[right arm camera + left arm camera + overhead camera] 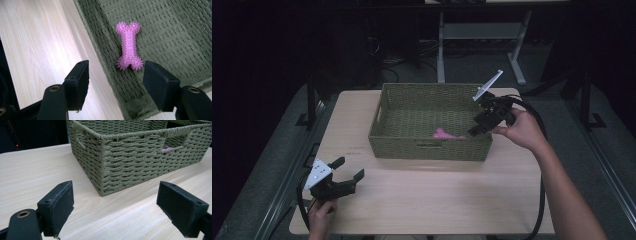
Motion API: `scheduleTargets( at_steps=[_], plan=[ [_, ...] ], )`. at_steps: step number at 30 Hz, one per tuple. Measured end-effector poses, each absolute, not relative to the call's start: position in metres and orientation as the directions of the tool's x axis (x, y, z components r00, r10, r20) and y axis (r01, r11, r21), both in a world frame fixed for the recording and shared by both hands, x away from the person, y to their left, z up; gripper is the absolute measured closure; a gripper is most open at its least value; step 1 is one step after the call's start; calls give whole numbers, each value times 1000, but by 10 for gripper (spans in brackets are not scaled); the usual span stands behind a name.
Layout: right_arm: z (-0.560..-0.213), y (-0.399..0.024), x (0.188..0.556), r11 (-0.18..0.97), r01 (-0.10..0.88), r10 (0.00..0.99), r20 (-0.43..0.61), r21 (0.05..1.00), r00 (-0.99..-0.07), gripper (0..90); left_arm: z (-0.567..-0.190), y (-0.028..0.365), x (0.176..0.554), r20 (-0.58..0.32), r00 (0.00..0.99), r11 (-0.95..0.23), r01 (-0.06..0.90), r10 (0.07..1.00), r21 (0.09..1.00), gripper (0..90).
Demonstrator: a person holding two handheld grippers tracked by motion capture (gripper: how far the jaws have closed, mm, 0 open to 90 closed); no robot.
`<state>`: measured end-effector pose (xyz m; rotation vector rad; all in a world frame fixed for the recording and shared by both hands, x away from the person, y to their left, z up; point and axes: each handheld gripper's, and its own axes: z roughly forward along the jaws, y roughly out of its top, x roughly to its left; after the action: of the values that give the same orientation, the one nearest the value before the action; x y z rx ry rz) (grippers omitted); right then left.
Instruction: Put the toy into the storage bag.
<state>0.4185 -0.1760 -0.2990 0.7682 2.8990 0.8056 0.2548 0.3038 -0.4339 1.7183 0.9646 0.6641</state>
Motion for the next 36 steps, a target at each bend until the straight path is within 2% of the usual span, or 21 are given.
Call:
scheduleTargets(
  at_steps=[36],
  plan=[
    [-319,-213,378,716,469,496,95,516,-863,371,-434,304,255,-18,525,-165,300,851,940,138]
  ],
)
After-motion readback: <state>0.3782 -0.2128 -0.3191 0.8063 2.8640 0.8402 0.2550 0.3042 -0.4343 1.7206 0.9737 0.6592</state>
